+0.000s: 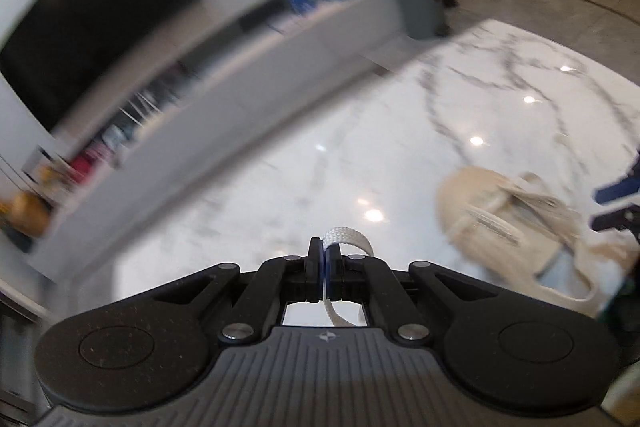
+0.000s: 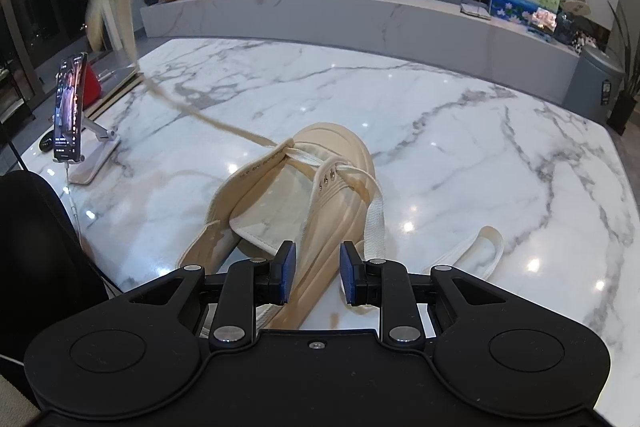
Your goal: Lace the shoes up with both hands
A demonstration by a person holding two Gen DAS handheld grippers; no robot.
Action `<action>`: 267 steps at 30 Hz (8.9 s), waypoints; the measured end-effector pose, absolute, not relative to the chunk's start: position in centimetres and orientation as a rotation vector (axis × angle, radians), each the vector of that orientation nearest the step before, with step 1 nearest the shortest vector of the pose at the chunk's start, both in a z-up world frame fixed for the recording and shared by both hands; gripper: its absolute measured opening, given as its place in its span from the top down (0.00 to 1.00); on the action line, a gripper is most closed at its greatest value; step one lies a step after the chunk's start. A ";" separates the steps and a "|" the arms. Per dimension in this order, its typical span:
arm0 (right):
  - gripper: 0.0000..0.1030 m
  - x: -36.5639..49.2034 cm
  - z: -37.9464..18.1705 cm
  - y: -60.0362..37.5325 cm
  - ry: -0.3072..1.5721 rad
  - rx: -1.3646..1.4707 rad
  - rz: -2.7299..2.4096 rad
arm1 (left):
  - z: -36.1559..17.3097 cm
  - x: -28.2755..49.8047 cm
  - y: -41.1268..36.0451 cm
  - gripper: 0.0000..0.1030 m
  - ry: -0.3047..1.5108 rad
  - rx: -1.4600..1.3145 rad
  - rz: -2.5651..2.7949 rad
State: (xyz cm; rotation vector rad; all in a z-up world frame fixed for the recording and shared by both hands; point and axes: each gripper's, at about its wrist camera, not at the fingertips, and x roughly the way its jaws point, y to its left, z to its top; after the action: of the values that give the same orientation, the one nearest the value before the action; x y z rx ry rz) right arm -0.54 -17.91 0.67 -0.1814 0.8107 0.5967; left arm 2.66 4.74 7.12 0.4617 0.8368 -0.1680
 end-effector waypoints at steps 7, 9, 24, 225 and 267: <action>0.78 -0.3 1.4 -16.9 0.799 -0.204 0.677 | 3.2 3.2 3.4 1.00 0.912 0.284 -0.281; 0.78 -0.2 1.5 -16.4 0.797 -0.213 0.702 | 2.9 3.2 3.3 1.00 0.915 0.259 -0.288; 0.78 -0.7 2.1 -11.2 0.759 -0.289 0.945 | 2.9 3.9 3.6 1.00 0.939 0.094 -0.315; 0.97 3.6 0.3 -15.9 0.739 -0.259 0.726 | -0.7 5.5 -7.9 0.99 0.920 0.882 -0.563; 0.97 4.2 -0.8 -18.7 0.739 -0.193 0.716 | -2.8 5.9 -10.1 0.99 0.972 1.051 -0.601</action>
State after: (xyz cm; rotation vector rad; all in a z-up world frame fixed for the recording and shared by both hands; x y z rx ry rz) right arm 4.20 -18.65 -0.75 -0.1933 0.7390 0.7160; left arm 5.92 -10.05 -2.82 1.0510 0.9717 -0.6012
